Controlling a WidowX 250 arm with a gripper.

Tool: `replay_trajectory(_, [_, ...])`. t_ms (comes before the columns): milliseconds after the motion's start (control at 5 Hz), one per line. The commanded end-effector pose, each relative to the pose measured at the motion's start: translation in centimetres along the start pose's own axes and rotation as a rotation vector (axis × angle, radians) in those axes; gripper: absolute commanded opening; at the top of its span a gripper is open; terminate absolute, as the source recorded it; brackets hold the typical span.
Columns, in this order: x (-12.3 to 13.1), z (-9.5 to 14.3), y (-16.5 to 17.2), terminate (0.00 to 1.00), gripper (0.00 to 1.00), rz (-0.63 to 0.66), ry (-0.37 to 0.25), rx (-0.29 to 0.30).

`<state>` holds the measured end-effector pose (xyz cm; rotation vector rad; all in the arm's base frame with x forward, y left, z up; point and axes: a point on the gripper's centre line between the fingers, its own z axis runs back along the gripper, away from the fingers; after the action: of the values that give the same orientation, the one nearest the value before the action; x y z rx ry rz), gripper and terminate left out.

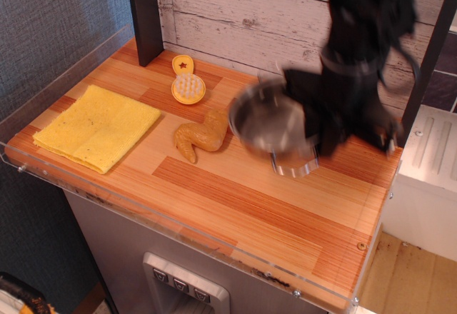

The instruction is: Place silver pot on top of yellow cloth.

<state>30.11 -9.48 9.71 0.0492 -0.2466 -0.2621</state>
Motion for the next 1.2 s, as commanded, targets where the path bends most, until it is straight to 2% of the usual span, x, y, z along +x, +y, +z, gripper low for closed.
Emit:
replay_trajectory(0, [-2.9,5.6,7.1,0.00,0.00,0.107,-0.030,0.008])
replay_trajectory(200, [-6.9,4.6,11.0,0.00,0.00,0.195,0.057,0.030])
replay_trajectory(400, [-10.3,3.9,14.4,0.00,0.00,0.249,0.107,0.055])
replay_trajectory(600, [-12.6,3.4,18.0,0.00,0.00,0.257,0.144,0.093])
replay_trajectory(800, [-13.1,2.4,20.7,0.00,0.00,0.299,0.147,0.102])
replay_trajectory(1000, [-12.4,1.2,21.7,0.00,0.00,0.304,0.155,0.094])
